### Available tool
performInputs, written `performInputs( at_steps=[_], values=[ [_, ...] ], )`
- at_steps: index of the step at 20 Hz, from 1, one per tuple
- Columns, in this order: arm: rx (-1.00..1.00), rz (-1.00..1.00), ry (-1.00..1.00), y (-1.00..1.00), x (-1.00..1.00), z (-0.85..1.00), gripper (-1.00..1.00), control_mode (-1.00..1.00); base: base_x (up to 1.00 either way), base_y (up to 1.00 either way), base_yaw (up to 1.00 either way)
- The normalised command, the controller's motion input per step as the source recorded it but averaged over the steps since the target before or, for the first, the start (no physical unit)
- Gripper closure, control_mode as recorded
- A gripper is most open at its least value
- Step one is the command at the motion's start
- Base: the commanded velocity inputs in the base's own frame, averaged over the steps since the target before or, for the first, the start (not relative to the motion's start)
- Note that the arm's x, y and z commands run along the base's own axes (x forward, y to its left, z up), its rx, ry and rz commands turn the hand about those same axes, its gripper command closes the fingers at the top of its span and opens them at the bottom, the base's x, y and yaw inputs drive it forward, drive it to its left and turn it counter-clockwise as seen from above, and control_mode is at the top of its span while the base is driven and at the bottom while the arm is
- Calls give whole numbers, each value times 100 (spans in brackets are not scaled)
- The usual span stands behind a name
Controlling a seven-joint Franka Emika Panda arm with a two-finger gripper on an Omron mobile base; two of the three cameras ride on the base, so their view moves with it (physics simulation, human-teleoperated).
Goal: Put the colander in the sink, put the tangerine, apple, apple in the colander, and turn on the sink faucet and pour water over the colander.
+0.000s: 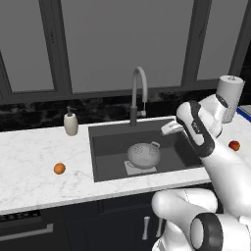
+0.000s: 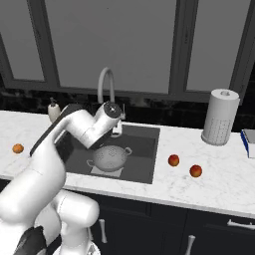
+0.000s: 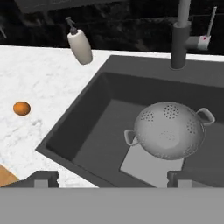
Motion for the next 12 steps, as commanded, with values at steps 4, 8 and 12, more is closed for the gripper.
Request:
performInputs(
  at_steps=[4,8,12],
  values=[
    [-45,15,-22,98,-100,100,-100,-100,0,0,0],
    [-41,22,-20,77,-100,97,-100,-100,0,0,0],
    [-21,19,-4,80,-83,81,-100,-100,0,0,0]
  ],
)
